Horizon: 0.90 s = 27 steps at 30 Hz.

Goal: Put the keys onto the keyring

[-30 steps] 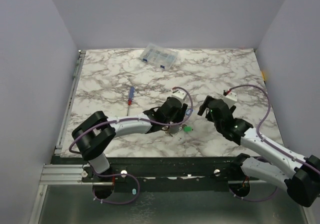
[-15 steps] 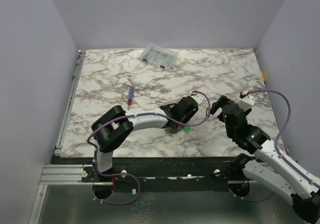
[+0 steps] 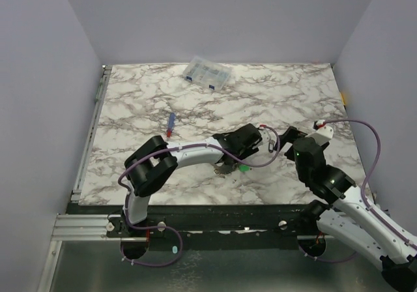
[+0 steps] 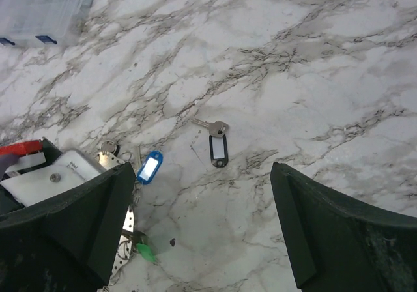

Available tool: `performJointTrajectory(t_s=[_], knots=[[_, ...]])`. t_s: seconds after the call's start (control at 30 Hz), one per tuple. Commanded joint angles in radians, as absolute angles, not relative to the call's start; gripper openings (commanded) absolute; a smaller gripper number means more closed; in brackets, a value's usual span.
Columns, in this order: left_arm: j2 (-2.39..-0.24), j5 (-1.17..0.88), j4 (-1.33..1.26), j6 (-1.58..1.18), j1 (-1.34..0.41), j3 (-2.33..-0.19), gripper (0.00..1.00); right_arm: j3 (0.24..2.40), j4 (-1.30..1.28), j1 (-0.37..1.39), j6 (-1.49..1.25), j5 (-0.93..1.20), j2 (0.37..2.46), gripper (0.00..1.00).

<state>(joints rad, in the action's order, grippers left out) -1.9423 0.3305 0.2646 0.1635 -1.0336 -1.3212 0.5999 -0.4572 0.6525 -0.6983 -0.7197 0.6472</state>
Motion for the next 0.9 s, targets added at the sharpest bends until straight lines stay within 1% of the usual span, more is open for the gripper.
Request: performJointTrajectory(t_s=[0.0,0.1,0.2,0.3,0.5,0.67,0.77,0.87], knots=[[-1.856,0.246,0.285,0.552,-1.03,-1.286,0.6,0.606,-0.433,0.648,-0.683,-0.699,0.637,0.97],[-1.849,0.063,0.288,0.677,-0.965,-1.283,0.6,0.625,-0.45,0.649,-0.684,-0.705,0.627,0.97],[-1.844,-0.183,0.303,0.782,-0.882,-1.278,0.6,0.642,-0.471,0.649,-0.683,-0.719,0.604,0.97],[-1.846,-0.311,0.315,0.893,-0.849,-1.269,0.59,0.656,-0.5,0.648,-0.683,-0.743,0.569,0.97],[-1.922,-0.393,0.369,0.971,-0.827,-1.326,0.57,0.655,-0.51,0.649,-0.668,-0.748,0.49,0.97],[-1.961,-0.466,0.417,0.994,-0.827,-1.393,0.56,0.652,-0.5,0.649,-0.658,-0.731,0.496,0.97],[-1.98,-0.445,0.426,1.013,-0.835,-1.407,0.55,0.651,-0.492,0.648,-0.649,-0.728,0.503,0.97],[-2.008,-0.421,0.448,1.034,-0.837,-1.428,0.52,0.648,-0.479,0.649,-0.633,-0.723,0.497,0.97]])
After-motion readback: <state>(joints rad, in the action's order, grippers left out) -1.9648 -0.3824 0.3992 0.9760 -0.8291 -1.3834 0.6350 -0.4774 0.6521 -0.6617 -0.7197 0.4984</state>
